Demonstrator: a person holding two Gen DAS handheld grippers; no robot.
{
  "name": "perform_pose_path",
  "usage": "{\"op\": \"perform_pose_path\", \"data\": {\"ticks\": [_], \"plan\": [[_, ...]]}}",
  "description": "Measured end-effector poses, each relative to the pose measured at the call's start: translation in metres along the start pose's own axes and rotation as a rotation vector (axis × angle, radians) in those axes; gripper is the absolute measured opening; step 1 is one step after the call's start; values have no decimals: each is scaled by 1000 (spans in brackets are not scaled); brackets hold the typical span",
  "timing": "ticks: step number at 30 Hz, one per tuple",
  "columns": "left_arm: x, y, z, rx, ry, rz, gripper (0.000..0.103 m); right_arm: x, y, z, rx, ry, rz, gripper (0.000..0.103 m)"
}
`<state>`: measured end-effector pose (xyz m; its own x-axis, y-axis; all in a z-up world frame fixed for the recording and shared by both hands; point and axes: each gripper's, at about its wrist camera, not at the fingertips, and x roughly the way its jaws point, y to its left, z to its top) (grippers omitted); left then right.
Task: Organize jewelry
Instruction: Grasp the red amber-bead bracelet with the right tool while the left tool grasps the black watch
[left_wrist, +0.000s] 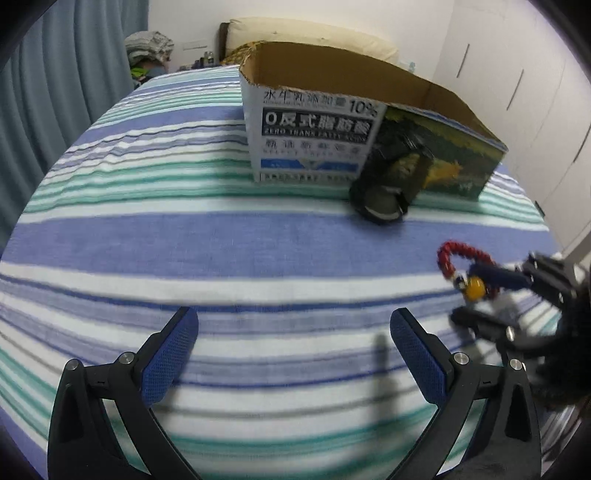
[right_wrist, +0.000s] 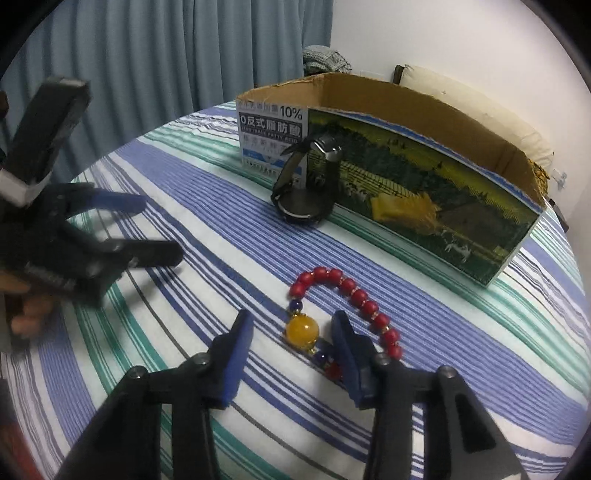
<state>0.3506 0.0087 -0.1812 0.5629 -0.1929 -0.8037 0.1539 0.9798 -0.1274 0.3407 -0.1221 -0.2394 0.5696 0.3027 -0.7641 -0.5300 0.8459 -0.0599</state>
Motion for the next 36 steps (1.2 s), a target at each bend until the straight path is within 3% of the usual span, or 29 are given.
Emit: {"op": "perform_pose_path", "data": {"ticks": [2,7,14,16,17,19,25,30,34,36], "plan": [[6,0,10,-7,-5,-17,103,-1,-1,-1,10,-1,-8,37],[26,-6,38,-23,-16,-64,102,0,-5,-3,41,-4,-25,35],[46,-20,63,-7,-30,-31,101,-1,-6,-2,52,-5,-27,35],[49,-25,66,1,-33,-24,95,0,-7,-2,55,-6,-24,35],[51,-27,67,5,-30,-16,87,-1,-7,-2,55,-6,-24,35],[53,-32,69,14,-41,-2,84,-1,-7,-2,55,-6,-24,35],[50,-44,68,29,-57,-17,62,-4,-8,-4,55,-7,-24,35],[47,-53,67,60,-56,-36,37,-4,-8,-4,55,-7,-25,35],[44,-61,68,94,-60,-17,23,-6,-9,-6,56,-8,-25,34],[42,-59,69,92,-62,-17,16,-7,-9,-6,59,-10,-33,23]]}}
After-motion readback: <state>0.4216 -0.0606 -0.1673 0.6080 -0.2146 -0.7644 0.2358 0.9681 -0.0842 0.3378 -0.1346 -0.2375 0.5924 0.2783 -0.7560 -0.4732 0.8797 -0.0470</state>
